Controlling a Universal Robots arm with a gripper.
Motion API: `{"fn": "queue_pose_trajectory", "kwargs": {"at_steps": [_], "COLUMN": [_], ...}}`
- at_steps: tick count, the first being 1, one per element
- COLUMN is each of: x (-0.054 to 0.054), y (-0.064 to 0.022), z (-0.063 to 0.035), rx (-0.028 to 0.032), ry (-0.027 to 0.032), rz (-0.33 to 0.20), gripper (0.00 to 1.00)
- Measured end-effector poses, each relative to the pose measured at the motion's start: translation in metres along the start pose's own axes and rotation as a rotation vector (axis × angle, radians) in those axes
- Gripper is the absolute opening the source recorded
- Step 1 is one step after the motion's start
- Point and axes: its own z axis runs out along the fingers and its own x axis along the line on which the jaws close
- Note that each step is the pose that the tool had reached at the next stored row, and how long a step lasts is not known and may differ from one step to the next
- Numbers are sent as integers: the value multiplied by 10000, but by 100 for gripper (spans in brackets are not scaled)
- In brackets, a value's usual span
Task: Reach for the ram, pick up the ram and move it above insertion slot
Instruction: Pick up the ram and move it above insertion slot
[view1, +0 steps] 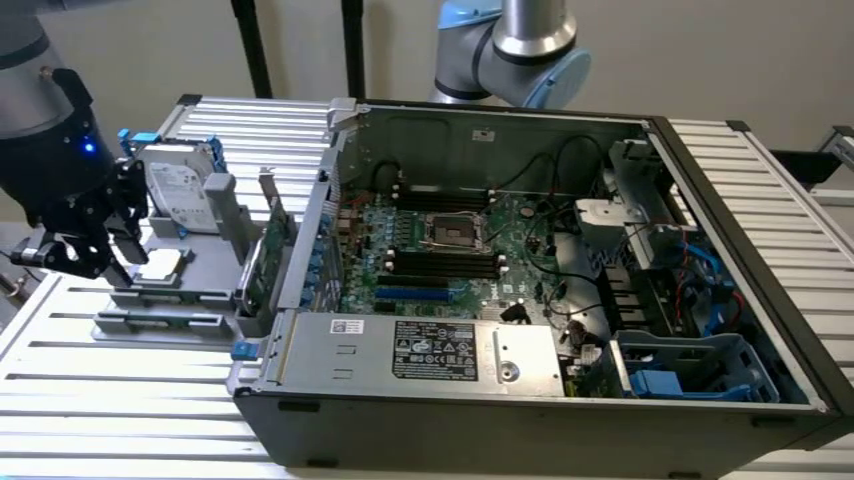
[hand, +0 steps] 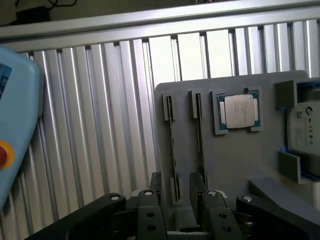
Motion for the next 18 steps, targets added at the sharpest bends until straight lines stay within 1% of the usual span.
{"fn": "queue_pose_trajectory", "kwargs": {"at_steps": [10,18], "x": [-1,-2], "y": [-3,-4], "z": [183,328], "rx": [4,5], "ry": [5,8], "rz": [-474,-694], "gripper": [36,36]}}
